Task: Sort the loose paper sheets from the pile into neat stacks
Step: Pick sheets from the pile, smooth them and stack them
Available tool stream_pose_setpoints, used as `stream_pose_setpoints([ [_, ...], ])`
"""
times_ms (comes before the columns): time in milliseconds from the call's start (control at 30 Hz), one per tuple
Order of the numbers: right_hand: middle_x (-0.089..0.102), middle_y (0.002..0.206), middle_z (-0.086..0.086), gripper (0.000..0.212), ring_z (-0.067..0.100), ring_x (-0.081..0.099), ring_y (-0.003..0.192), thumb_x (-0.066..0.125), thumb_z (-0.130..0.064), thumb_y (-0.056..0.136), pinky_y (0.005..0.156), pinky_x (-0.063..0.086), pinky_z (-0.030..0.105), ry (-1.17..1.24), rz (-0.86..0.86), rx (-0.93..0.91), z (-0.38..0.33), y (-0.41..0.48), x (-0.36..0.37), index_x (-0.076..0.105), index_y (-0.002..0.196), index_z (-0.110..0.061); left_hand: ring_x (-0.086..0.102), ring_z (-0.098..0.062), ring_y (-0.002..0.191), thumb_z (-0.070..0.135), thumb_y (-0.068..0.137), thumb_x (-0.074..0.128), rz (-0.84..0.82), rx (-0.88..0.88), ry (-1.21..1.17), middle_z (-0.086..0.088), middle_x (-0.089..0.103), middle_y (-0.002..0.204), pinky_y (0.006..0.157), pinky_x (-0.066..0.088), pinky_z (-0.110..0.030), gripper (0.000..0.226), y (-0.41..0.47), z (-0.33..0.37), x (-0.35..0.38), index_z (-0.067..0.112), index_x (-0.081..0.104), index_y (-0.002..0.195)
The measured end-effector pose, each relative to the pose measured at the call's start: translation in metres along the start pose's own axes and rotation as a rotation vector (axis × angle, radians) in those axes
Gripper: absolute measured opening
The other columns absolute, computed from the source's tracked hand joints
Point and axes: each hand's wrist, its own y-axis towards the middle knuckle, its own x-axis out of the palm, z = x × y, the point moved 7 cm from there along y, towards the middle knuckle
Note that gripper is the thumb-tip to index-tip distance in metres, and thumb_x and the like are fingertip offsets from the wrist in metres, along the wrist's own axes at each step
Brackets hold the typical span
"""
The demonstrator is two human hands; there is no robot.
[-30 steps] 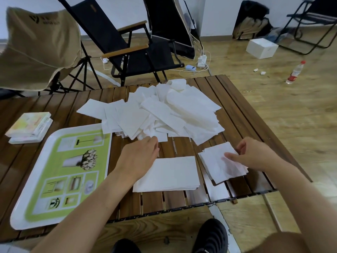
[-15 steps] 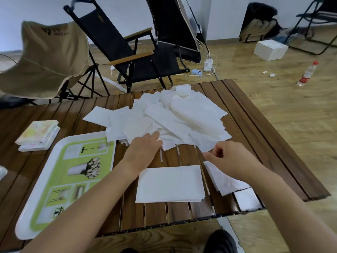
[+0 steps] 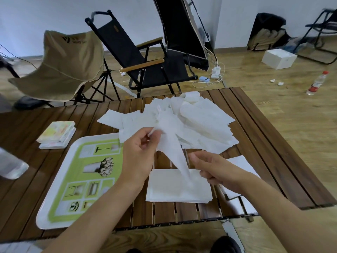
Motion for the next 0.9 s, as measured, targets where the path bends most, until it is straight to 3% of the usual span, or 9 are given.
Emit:
stream_pose_setpoints([
  [133, 0.034, 0.065, -0.007, 0.064, 0.01, 0.025, 0.057, 0.076, -0.06, 0.075, 0.053, 0.018, 0.025, 0.148, -0.009, 0.02, 0.004, 0.01, 0.007, 0.071, 0.119, -0.014, 0.035, -0.012, 0.052, 0.025, 0.103, 0.059, -0.029, -0.208, -0.167, -0.003, 0.046, 0.063, 0.047, 0.028, -0.021, 0.017, -0.007, -0.024, -0.006, 0.014, 0.071, 0.106],
  [233, 0.058, 0.08, -0.006, 0.065, 0.009, 0.045, 0.063, 0.07, -0.069, 0.078, 0.054, 0.038, 0.02, 0.009, 0.11, 0.093, 0.013, 0.013, 0.01, 0.067, 0.12, -0.019, 0.033, -0.014, 0.053, 0.026, 0.105, 0.053, -0.14, -0.257, -0.266, -0.009, 0.044, 0.069, 0.046, 0.025, -0.023, 0.024, -0.008, -0.022, -0.004, 0.008, 0.064, 0.117],
  [300, 0.073, 0.106, -0.003, 0.072, 0.013, 0.06, 0.08, 0.058, -0.074, 0.082, 0.063, 0.047, 0.023, 0.047, 0.074, 0.154, 0.017, 0.014, 0.02, 0.062, 0.125, -0.017, 0.035, -0.011, 0.051, 0.026, 0.104, 0.052, -0.199, -0.262, -0.361, -0.002, 0.049, 0.069, 0.046, 0.023, -0.023, 0.025, -0.009, -0.014, 0.001, 0.006, 0.061, 0.115],
  [400, 0.075, 0.12, -0.001, 0.077, 0.017, 0.068, 0.109, 0.036, -0.077, 0.089, 0.087, 0.049, 0.03, 0.236, -0.107, 0.159, 0.011, 0.015, 0.039, 0.058, 0.133, -0.017, 0.035, -0.008, 0.05, 0.024, 0.105, 0.051, -0.225, -0.257, -0.44, 0.005, 0.049, 0.066, 0.045, 0.023, -0.021, 0.014, -0.008, -0.006, 0.004, 0.013, 0.059, 0.105],
  [533, 0.072, 0.126, 0.005, 0.055, 0.022, 0.067, 0.12, 0.05, -0.055, 0.098, 0.106, 0.049, 0.04, 0.444, -0.033, 0.029, -0.003, 0.015, 0.026, 0.061, 0.136, -0.016, 0.035, -0.009, 0.05, 0.024, 0.105, 0.051, -0.183, -0.293, -0.426, 0.001, 0.05, 0.07, 0.044, 0.023, -0.02, 0.021, -0.008, -0.014, -0.002, 0.009, 0.061, 0.115],
  [633, 0.075, 0.114, 0.01, 0.039, 0.027, 0.071, 0.103, 0.06, -0.043, 0.099, 0.087, 0.054, 0.033, 0.28, 0.127, -0.025, 0.001, 0.014, 0.005, 0.071, 0.122, -0.013, 0.033, -0.011, 0.048, 0.029, 0.106, 0.051, -0.166, -0.274, -0.172, -0.003, 0.046, 0.064, 0.043, 0.025, -0.019, 0.023, -0.006, -0.022, -0.011, 0.011, 0.064, 0.114],
  [700, 0.069, 0.092, 0.013, 0.038, 0.03, 0.059, 0.08, 0.064, -0.044, 0.096, 0.066, 0.043, 0.035, 0.136, 0.232, -0.061, 0.004, 0.012, -0.006, 0.073, 0.111, -0.01, 0.036, -0.008, 0.045, 0.036, 0.105, 0.052, -0.228, -0.286, -0.021, 0.003, 0.051, 0.057, 0.043, 0.026, -0.017, 0.024, -0.006, -0.029, -0.011, 0.015, 0.064, 0.108],
  [800, 0.06, 0.066, 0.004, 0.045, 0.012, 0.056, 0.059, 0.064, -0.045, 0.097, 0.056, 0.041, 0.024, -0.065, 0.345, -0.083, 0.006, 0.009, -0.019, 0.067, 0.092, 0.0, 0.052, 0.0, 0.045, 0.037, 0.106, 0.05, -0.396, -0.29, 0.185, 0.009, 0.063, 0.062, 0.049, 0.04, -0.013, 0.03, -0.009, -0.045, -0.006, 0.014, 0.066, 0.095],
  [900, 0.053, 0.06, 0.003, 0.043, 0.006, 0.048, 0.05, 0.059, -0.045, 0.099, 0.053, 0.037, 0.019, -0.434, 0.361, -0.086, 0.008, 0.007, -0.026, 0.058, 0.077, -0.008, 0.051, 0.0, 0.049, 0.038, 0.108, 0.044, -0.533, -0.267, 0.41, 0.0, 0.052, 0.065, 0.054, 0.041, -0.011, 0.042, -0.013, -0.067, -0.004, 0.01, 0.053, 0.077],
])
